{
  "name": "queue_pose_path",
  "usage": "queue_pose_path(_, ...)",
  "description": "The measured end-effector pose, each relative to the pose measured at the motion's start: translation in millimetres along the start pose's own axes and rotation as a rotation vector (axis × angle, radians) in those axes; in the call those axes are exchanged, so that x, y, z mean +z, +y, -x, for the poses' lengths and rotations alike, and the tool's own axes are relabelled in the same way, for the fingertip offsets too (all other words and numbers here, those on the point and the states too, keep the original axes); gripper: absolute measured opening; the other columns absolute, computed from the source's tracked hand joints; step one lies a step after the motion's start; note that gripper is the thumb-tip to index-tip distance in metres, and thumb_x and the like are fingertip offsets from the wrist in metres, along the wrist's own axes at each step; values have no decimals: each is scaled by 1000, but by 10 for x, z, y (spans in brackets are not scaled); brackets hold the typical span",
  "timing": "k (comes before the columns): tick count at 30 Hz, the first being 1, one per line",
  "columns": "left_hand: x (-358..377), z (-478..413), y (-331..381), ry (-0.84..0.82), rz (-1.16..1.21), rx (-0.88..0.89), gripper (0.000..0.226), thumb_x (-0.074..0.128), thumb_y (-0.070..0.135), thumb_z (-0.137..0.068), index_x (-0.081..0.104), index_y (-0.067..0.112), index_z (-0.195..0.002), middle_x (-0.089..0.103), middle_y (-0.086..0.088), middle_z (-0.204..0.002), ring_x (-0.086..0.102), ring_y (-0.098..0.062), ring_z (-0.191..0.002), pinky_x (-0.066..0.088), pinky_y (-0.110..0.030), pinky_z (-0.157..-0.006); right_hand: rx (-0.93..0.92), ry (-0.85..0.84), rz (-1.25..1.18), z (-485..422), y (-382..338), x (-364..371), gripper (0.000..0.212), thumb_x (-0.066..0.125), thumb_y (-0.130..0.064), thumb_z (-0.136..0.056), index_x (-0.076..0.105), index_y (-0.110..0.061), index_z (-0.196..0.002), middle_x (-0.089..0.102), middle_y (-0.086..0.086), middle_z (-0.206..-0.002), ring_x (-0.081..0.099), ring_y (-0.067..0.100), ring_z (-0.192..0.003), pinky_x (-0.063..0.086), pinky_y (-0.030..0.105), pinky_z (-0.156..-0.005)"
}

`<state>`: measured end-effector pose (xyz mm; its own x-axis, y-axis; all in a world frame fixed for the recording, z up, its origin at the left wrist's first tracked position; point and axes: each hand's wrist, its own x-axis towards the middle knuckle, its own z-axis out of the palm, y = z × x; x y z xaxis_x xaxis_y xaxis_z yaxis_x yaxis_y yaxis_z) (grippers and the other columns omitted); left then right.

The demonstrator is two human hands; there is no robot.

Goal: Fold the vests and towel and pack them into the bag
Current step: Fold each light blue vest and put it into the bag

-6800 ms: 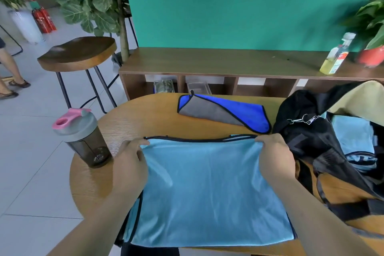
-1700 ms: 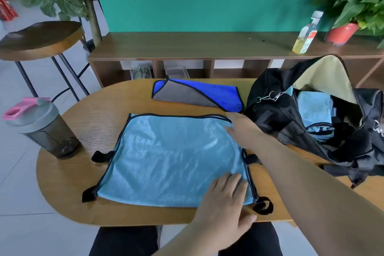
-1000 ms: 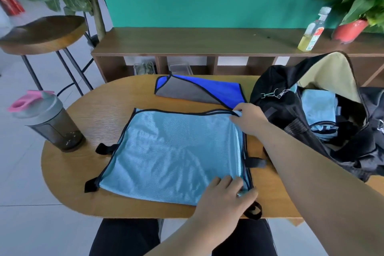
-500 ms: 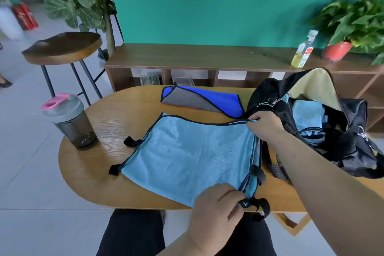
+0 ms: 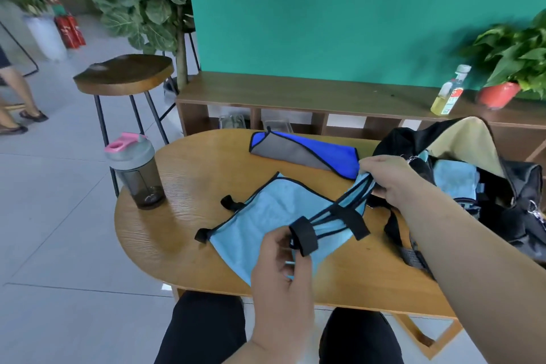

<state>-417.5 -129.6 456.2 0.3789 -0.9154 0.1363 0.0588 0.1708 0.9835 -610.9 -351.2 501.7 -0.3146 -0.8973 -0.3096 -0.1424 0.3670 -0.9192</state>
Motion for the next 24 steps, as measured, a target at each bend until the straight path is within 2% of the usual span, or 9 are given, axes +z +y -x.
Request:
queue_pose_path(2,-108,-175,-2,73,59,-39,23,67,18,-102,68,40,-107,75,13,-105,73,-14,-97,57,-28,-79,2,-29,7,-74,-59,241,21,59,7,-81,66,-12,-79,50,7,-75,54,18,-63,54,23,-52)
queue_pose_path(4,-223,-339,-57,123,75,-84,28,67,20,-102,67,48,-106,76,11,-111,73,-16,-100,58,-37,-86,3,-49,15,-151,-93,465,20,59,9,-80,57,-11,-80,44,7,-74,49,19,-64,54,22,-51)
queue_pose_path(7,-424,-639,-258,236,57,-148,26,69,19,-101,66,44,-107,76,12,-112,73,-18,-100,58,-48,-91,20,-76,75,-420,-95,957,19,64,7,-81,58,-11,-82,46,10,-79,51,23,-68,53,24,-52)
queue_pose_path(11,-682,-992,-591,426,-19,-262,19,68,21,-99,65,35,-112,74,12,-106,70,-9,-92,57,-39,-86,57,-148,173,-681,7,1568,14,67,-3,-91,62,-11,-101,65,10,-76,64,22,-67,57,24,-65)
queue_pose_path(15,-954,-1222,-925,470,-115,-468,30,64,23,-97,57,20,-126,68,2,-103,64,-18,-92,56,-46,-89,-88,-209,311,-804,300,1817,5,65,-16,-97,63,-20,-95,72,11,-109,73,27,-94,64,44,-89)
queue_pose_path(17,-1019,-1243,-991,458,-145,-451,34,62,21,-99,50,30,-130,65,9,-105,65,-15,-92,57,-41,-80,-271,-121,519,-768,446,1769,15,58,-19,-100,66,-24,-111,72,5,-116,72,27,-102,62,42,-88)
queue_pose_path(19,-1037,-1255,-1003,404,-208,-416,40,63,19,-100,45,35,-133,62,16,-101,62,-7,-84,48,-27,-65,-503,-106,696,-657,631,1640,30,52,-19,-103,63,-27,-130,66,-2,-127,65,21,-113,58,37,-90)
queue_pose_path(21,-1046,-1286,-1004,367,-267,-403,48,66,19,-99,43,31,-140,61,18,-99,61,-4,-77,43,-23,-61,-730,-161,891,-540,880,1479,36,52,-27,-106,58,-30,-141,53,-7,-148,48,17,-137,50,39,-107)
queue_pose_path(24,-1075,-1418,-997,316,-289,-397,54,69,16,-98,43,31,-144,69,13,-98,66,-9,-70,52,-27,-61,-786,-298,1160,-471,1213,1286,54,37,-54,-109,39,-36,-159,21,-11,-171,9,13,-159,22,40,-129)
